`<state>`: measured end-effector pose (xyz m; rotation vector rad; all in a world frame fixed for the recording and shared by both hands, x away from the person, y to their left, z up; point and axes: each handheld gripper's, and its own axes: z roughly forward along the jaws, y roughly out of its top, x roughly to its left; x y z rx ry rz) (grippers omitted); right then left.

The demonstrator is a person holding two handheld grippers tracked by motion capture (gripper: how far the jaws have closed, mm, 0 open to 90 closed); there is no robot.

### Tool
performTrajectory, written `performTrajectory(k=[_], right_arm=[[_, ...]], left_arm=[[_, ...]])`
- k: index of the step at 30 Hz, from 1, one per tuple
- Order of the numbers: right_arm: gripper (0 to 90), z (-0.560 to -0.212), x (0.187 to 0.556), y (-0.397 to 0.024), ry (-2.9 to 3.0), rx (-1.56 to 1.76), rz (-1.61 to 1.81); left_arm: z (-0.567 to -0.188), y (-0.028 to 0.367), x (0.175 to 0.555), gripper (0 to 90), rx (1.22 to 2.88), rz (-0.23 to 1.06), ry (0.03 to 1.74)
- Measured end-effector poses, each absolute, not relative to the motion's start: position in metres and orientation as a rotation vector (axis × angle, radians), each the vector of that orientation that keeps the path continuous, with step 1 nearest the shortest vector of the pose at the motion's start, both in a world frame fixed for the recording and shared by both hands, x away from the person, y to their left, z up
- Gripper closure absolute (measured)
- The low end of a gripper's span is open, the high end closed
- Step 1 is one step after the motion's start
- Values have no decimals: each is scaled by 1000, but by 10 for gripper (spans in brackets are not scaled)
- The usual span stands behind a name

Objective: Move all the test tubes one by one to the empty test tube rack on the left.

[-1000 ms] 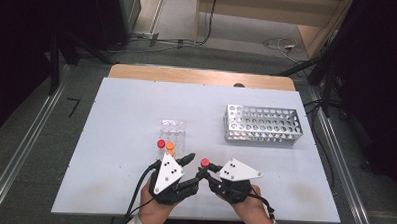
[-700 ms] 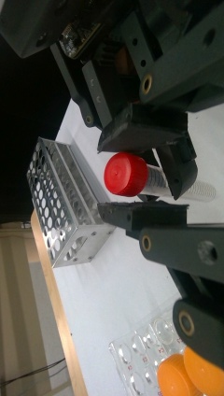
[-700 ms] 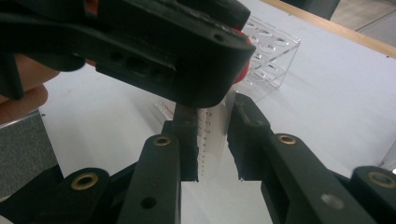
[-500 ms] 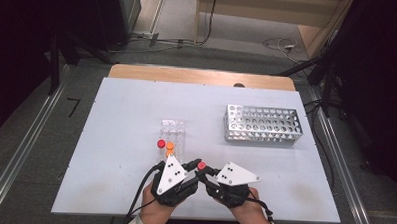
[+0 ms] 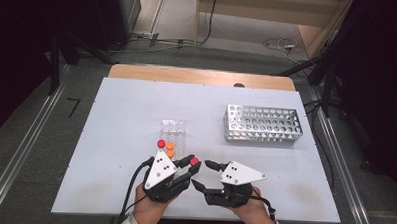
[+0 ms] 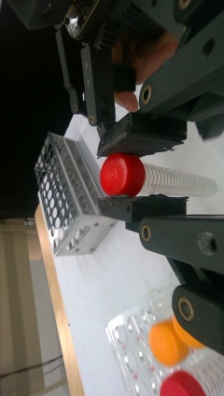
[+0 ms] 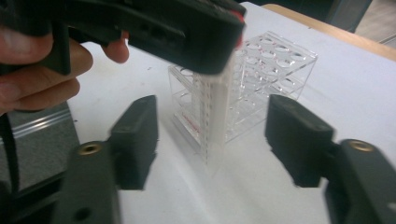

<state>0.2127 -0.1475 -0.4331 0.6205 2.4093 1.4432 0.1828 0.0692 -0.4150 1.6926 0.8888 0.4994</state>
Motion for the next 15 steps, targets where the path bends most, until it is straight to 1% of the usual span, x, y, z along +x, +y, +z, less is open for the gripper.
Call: performTrajectory(k=[4, 15], right_arm=[[241, -433, 215, -154, 2409, 643, 1455], [239, -435, 219, -178, 2377, 723, 1443]], left_arm=[[-413, 75, 182, 700, 1677, 503, 908], [-407, 89, 173, 700, 1678, 511, 925]])
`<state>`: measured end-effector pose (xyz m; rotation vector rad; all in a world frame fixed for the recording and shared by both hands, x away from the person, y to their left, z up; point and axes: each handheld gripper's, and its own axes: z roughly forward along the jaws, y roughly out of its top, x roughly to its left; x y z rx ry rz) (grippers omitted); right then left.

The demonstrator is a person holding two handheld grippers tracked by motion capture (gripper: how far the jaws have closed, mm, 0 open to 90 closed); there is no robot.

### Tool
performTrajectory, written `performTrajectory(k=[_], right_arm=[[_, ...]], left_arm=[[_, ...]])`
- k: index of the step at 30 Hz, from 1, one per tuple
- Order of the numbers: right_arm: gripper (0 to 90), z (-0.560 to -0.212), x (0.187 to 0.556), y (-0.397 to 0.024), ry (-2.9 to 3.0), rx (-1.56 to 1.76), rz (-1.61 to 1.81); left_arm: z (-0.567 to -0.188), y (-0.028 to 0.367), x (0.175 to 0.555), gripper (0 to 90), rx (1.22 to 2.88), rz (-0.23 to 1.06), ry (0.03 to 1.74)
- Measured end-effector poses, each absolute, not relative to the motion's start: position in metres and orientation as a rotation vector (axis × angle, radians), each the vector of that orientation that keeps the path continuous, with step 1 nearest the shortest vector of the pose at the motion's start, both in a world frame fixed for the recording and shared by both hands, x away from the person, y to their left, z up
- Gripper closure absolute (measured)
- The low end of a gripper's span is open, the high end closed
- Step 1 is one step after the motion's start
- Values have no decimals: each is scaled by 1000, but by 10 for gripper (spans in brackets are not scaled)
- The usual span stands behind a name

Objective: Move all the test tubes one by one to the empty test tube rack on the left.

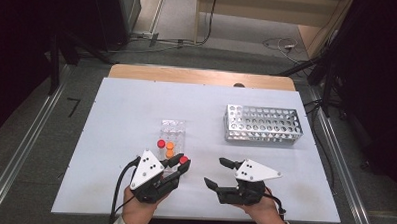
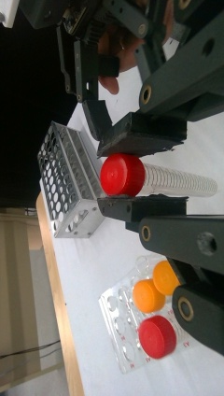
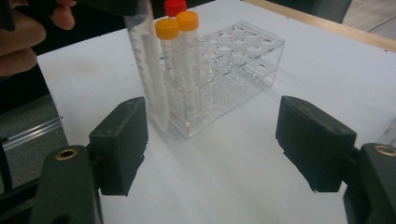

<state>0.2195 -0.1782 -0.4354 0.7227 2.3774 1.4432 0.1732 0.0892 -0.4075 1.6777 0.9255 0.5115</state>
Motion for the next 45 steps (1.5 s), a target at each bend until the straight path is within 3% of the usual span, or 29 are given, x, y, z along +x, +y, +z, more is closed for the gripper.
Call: performTrajectory(k=[29, 35, 45], right_arm=[[246, -438, 232, -204, 2319, 836, 1387], [247, -439, 232, -204, 2317, 843, 1387], [250, -438, 233, -204, 2312, 846, 1390]], left_arm=[[-394, 142, 155, 701, 1602, 584, 1009], [-393, 147, 159, 701, 1549, 677, 1035], [-400, 140, 179, 700, 1530, 726, 1057]])
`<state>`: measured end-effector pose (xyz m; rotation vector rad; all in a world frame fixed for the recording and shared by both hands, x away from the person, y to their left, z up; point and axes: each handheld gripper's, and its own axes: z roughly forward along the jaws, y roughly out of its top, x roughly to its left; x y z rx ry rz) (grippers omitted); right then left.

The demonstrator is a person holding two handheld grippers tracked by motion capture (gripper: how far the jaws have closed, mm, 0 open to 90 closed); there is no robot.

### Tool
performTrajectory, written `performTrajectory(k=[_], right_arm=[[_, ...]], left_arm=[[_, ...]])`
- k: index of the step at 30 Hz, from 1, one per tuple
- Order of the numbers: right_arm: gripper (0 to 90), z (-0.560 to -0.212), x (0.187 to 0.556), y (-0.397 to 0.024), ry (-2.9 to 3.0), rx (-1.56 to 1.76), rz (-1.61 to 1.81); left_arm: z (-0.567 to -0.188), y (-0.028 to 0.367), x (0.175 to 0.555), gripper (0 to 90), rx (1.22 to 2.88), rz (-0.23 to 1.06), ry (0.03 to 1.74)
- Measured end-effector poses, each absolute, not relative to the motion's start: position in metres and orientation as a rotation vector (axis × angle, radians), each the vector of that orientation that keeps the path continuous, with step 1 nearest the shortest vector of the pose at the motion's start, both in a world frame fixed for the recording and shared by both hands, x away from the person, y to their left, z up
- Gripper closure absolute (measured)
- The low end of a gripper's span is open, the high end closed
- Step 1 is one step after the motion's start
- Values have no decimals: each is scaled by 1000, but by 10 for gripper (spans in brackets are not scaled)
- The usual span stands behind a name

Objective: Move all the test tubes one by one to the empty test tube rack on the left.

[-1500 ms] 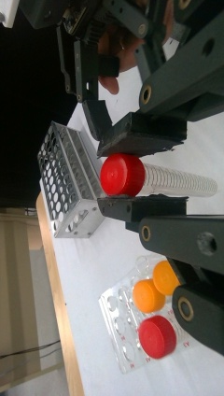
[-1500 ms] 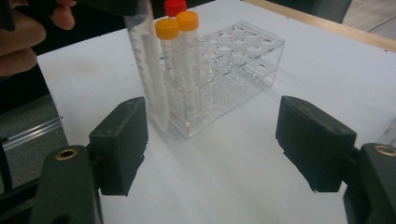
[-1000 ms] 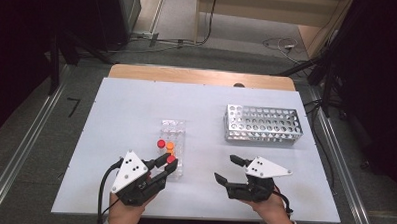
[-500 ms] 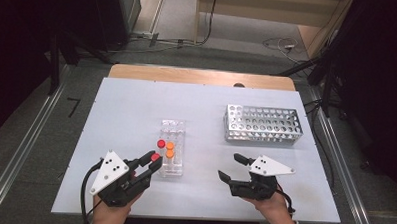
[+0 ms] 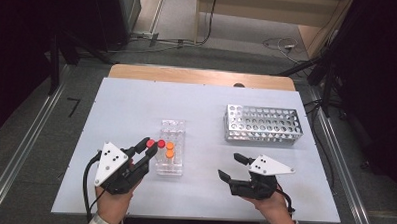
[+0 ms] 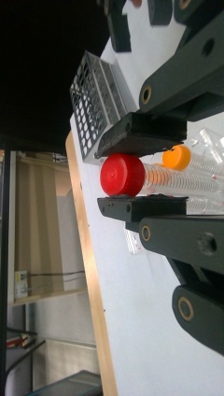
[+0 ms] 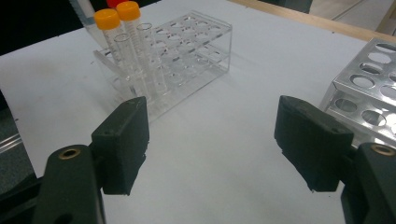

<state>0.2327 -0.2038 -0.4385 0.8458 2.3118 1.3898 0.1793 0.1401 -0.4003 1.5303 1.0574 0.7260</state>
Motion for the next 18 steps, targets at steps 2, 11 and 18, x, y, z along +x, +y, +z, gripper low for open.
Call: performTrajectory(k=[2, 11, 18], right_arm=[[250, -438, 233, -204, 2311, 841, 1389], [250, -438, 232, -204, 2313, 836, 1389], [250, -439, 233, -204, 2316, 841, 1387]], left_arm=[[-403, 138, 182, 700, 1551, 722, 1057], [-423, 128, 187, 692, 1616, 716, 1086], [-428, 126, 188, 597, 1628, 703, 1099]])
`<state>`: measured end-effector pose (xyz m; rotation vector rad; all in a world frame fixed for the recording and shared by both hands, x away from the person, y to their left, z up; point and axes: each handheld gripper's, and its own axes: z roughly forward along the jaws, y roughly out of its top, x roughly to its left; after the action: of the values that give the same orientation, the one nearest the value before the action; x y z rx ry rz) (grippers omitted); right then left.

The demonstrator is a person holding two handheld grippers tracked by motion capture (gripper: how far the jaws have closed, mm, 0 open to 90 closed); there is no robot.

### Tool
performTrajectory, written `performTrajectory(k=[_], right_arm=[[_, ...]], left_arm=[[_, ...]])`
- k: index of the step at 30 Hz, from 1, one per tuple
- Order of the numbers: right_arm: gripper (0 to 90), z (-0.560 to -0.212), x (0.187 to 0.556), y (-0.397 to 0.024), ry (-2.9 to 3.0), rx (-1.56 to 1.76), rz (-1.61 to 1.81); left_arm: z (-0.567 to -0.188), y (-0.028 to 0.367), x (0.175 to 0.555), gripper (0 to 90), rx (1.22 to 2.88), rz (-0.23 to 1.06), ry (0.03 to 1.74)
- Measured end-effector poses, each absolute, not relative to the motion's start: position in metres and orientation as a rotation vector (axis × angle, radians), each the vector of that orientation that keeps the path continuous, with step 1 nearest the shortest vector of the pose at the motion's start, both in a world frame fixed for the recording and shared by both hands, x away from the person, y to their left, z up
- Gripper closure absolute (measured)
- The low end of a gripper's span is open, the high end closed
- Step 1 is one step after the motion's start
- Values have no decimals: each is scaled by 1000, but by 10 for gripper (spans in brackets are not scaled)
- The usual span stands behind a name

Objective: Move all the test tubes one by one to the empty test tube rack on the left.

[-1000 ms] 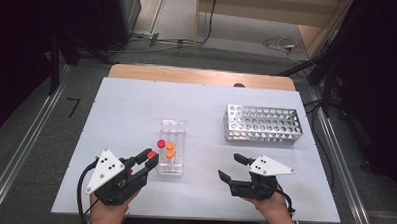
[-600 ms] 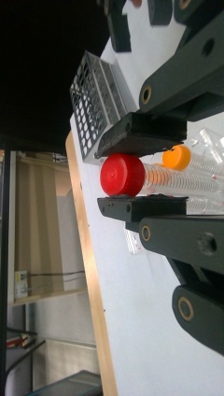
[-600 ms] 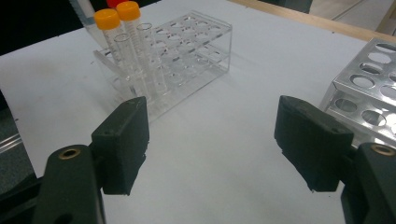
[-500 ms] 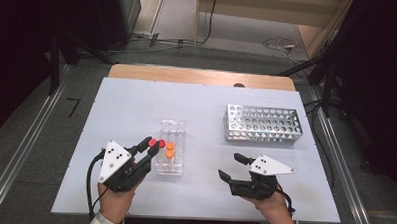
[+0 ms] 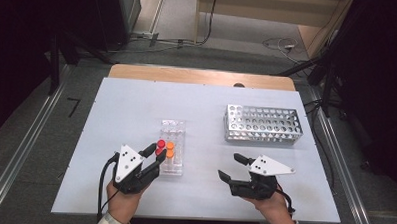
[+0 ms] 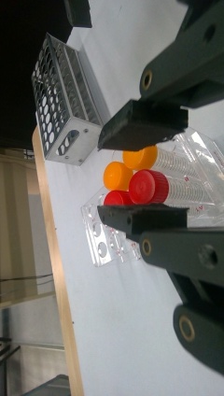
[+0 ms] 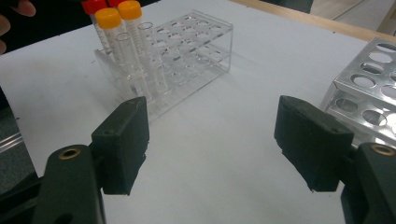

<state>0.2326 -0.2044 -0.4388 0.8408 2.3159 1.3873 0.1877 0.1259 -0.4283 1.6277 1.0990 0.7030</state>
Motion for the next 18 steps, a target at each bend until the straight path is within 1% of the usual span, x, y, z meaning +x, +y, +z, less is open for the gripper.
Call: performTrajectory(k=[11, 18], right_arm=[[250, -439, 234, -206, 2303, 847, 1387], [250, -439, 235, -208, 2294, 865, 1386]], left_arm=[[-425, 131, 183, 527, 1595, 697, 1107], [-423, 135, 182, 441, 1573, 698, 1124]])
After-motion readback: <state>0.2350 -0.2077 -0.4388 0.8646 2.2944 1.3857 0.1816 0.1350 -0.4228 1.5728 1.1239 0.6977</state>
